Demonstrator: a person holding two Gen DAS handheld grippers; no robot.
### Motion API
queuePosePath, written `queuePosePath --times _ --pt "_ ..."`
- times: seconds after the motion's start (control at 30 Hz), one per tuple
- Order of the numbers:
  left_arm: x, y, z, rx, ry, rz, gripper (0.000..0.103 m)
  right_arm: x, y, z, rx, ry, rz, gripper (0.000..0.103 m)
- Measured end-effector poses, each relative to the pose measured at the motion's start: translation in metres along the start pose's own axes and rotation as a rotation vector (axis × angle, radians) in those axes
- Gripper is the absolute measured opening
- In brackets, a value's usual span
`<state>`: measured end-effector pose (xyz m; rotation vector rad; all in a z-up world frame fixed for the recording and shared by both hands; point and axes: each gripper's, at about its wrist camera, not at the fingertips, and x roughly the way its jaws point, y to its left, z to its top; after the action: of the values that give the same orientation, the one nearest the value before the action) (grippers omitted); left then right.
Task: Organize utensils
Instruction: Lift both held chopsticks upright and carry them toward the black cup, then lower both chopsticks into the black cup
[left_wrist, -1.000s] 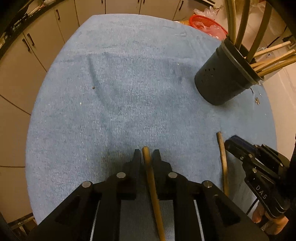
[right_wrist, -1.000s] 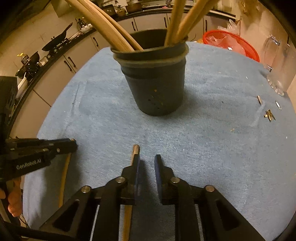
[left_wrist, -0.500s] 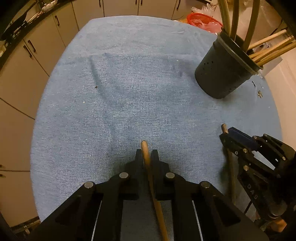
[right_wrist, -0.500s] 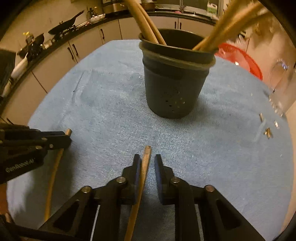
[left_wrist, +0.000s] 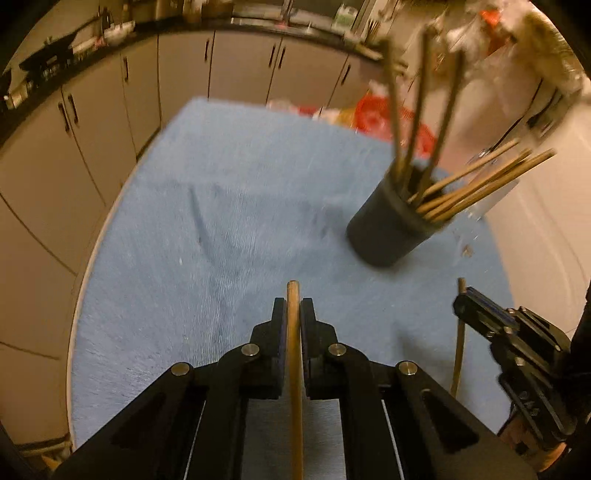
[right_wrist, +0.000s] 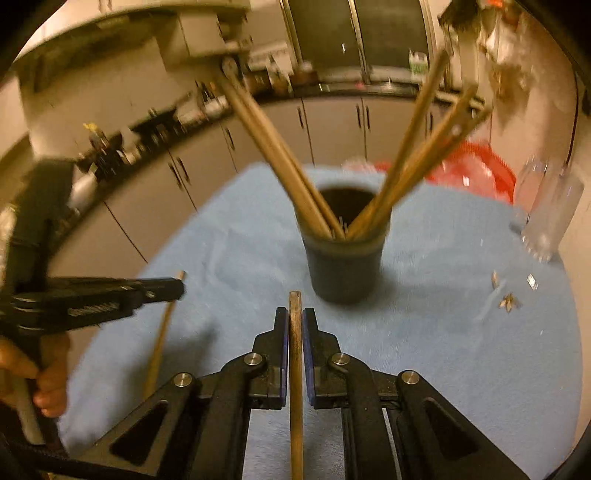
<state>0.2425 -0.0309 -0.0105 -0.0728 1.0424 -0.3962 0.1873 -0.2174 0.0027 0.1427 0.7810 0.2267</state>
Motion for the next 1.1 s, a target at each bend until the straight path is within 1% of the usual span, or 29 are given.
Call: queuePosePath --times 0.13,0.27,0.33,0.47,0.6,0.63,0.73,0.83,0.93,1.1 --pt "-0.031 -0.015 0.004 0.020 -0.102 -0.022 0.006 -0.038 0.003 0.010 -0.020 -0.098 0.041 0.007" --pt "-0.063 -0.027 0.006 0.037 -0.196 -0.029 0.006 -0.066 0.006 0.015 -0.026 -0.171 0.049 0.007" --pt "-0.072 -0.030 0.011 0.044 -0.234 -0.032 0.006 -0.077 0.008 0.017 -0.026 -0.203 0.049 0.007" --pt "-0.091 -0.045 0.014 0.061 -0.330 -0.018 0.006 -0.096 0.009 0.018 -0.026 -0.250 0.048 0.007" --pt "-0.108 -0.051 0.011 0.075 -0.431 0.009 0.006 -0.105 0.012 0.018 -0.033 -0.278 0.038 0.007" --pt "-0.110 -0.050 0.010 0.075 -0.443 0.011 0.006 -0.107 0.012 0.018 -0.035 -0.282 0.037 0.007" --pt "-0.111 -0.052 0.008 0.079 -0.438 0.010 0.006 -0.108 0.013 0.017 -0.046 -0.291 0.028 0.008" --pt "-0.109 -0.054 0.007 0.085 -0.450 0.022 0.006 -0.104 0.015 0.013 -0.051 -0.283 0.025 0.008" --pt "-0.108 -0.055 0.008 0.082 -0.442 0.014 0.006 -0.101 0.015 0.010 -0.056 -0.269 0.021 0.007" --pt "-0.107 -0.051 0.009 0.068 -0.438 0.000 0.006 -0.103 0.014 0.011 -0.060 -0.279 0.016 0.007"
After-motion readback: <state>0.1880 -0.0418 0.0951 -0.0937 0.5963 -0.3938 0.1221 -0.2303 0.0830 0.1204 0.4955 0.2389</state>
